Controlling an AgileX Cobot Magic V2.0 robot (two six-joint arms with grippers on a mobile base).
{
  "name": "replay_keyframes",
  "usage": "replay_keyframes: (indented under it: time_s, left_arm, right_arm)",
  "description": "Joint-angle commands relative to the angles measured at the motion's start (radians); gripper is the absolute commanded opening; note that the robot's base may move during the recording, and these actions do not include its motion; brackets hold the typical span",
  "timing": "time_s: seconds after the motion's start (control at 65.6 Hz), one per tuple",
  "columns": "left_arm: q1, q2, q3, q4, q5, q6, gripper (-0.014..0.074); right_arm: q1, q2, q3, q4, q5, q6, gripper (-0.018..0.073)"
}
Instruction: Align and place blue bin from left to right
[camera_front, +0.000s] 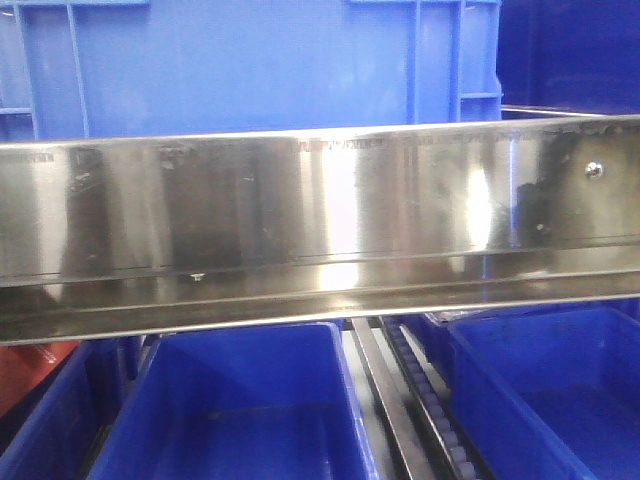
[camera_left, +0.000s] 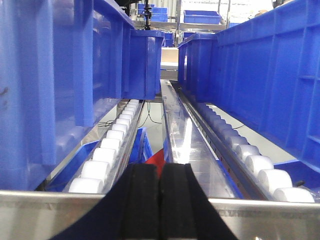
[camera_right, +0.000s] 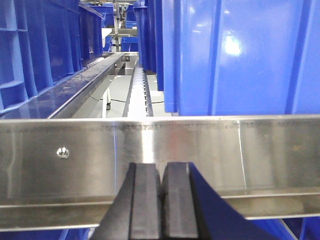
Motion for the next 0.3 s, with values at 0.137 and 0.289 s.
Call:
replay_keyframes:
  time_s: [0.137, 0.289]
  left_arm:
    - [0.003, -0.006, -0.002, -0.007, -0.010, 0.000, -0.0111]
    - [0.003, -0.006, -0.002, -0.007, -0.010, 0.000, -0.0111]
  right_arm:
    - [-0.003, -0.008, 0.000, 0.003, -0.031, -0.010, -0.0162]
    - [-0.003, -0.008, 0.000, 0.003, -0.031, -0.010, -0.0162]
